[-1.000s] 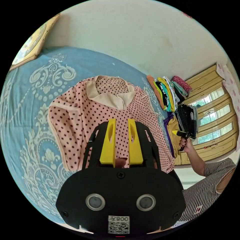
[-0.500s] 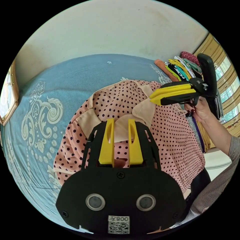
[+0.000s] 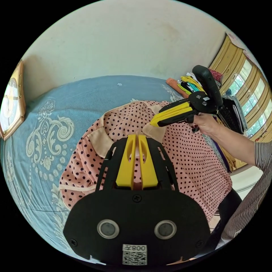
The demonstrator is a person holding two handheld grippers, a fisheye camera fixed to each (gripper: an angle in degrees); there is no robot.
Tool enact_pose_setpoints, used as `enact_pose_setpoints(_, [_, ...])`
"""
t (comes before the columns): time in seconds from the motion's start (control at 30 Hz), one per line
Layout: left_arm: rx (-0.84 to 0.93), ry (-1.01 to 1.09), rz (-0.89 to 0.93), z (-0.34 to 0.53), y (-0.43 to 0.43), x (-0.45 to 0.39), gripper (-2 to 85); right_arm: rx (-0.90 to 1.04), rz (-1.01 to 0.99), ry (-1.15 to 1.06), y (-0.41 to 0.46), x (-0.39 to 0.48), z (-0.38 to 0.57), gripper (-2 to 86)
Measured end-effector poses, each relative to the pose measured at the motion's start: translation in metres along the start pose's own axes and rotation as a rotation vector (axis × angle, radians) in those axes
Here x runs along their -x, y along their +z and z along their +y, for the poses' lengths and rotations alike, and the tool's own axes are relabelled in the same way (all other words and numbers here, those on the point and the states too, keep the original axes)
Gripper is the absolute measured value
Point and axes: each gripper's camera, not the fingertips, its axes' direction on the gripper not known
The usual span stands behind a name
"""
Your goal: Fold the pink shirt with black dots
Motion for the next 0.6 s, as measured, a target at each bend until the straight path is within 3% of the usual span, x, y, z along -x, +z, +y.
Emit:
enact_pose_setpoints(0.2, [-0.067, 0.041, 0.064, 0.02, -0.024, 0.003, 1.4, -0.168, -0.134, -0.031, -0.036, -0.015, 0.028, 0.5])
enact_pose_setpoints(0.27, [-0.044, 0.051, 0.07, 0.025, -0.024, 0.007, 1.6, -0.203, -0.267, -0.041, -0.041, -0.027, 0.039, 0.5])
enact_pose_setpoints(0.6, [0.079, 0.064, 0.088, 0.027, -0.021, 0.025, 3.1, -0.074, -0.312, -0.08, -0.025, -0.041, 0.043, 1.0])
